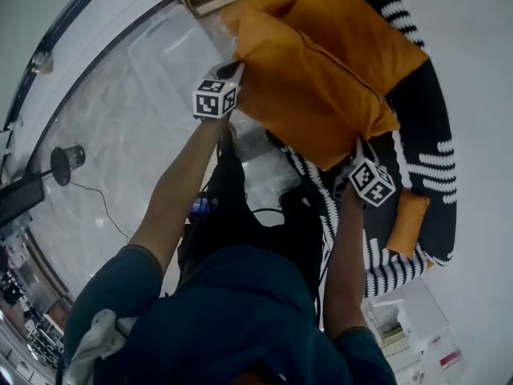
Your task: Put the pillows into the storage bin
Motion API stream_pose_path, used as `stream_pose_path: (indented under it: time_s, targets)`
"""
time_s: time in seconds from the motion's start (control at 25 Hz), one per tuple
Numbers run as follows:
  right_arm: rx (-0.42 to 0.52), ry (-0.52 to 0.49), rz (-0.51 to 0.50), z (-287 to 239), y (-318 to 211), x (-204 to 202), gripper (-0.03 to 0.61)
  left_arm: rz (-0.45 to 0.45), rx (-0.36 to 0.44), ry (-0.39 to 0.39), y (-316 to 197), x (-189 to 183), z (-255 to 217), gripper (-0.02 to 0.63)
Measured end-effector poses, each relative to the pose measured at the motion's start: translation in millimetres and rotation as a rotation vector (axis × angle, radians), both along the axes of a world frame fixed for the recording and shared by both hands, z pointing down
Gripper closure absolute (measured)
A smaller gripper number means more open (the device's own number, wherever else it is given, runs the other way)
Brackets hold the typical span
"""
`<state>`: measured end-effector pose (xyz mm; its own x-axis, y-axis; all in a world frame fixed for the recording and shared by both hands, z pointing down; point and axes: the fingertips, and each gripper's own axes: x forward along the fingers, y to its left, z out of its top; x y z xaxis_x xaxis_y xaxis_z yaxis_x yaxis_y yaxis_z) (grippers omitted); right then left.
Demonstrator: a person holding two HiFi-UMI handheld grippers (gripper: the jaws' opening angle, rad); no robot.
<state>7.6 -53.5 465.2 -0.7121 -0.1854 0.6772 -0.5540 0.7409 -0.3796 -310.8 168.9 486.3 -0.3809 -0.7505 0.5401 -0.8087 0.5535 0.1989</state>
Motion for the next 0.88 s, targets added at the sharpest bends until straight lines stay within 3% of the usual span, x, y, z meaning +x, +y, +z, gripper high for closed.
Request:
stream_pose_path:
  time_s: [0.44,0.64,0.88]
  targets:
    - [-0.182,0.030,-0.146,66.4,173.1,-210.3,0.560,-0.239,-0.087,-0.029,208.3,-185.4,23.8,0.611]
    - [-0.256,0.066,-0.159,100.7,237.2,-267.0,0.560,-0.333,-0.100,-0.035,272.3,-239.7,34.1,0.610]
    - [-0.355,0.176,-0.159,155.3,314.5,-314.6,0.560,-0.448,-0.106,-0.012,333.5,-294.7,56.0,0.611]
